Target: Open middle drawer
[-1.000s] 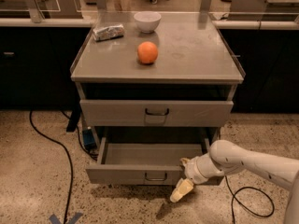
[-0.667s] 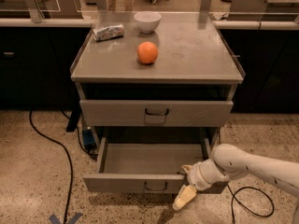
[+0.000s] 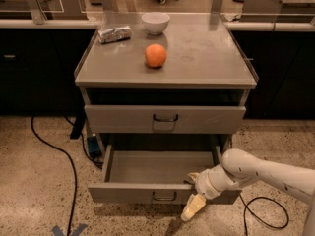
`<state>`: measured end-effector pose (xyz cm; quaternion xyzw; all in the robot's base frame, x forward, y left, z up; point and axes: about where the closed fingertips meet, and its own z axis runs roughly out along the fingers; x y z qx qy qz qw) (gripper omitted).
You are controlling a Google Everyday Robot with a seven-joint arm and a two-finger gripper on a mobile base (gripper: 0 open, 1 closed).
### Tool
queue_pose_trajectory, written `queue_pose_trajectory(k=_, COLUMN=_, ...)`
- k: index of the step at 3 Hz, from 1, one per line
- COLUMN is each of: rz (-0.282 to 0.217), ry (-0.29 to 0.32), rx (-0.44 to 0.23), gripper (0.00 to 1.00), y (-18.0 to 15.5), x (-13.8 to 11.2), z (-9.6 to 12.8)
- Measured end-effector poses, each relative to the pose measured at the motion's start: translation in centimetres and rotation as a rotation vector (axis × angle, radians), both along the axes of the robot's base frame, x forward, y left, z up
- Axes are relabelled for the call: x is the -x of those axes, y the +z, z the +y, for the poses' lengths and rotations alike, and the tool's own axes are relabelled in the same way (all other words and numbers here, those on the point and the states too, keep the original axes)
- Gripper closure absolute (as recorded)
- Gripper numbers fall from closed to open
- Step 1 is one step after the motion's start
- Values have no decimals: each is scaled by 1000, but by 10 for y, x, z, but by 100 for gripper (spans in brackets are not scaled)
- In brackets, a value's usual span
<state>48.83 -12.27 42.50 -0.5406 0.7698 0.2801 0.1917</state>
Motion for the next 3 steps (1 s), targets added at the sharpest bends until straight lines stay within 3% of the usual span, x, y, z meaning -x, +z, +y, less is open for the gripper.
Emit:
queue_pose_trajectory(k=2, rz=50, ry=44, rx=-20, gripper=0, y=1, x=30, z=1)
queue_pose_trajectory(k=3, rz=90, ry=32, rx=-32, gripper=0, y=4, x=52, z=-8)
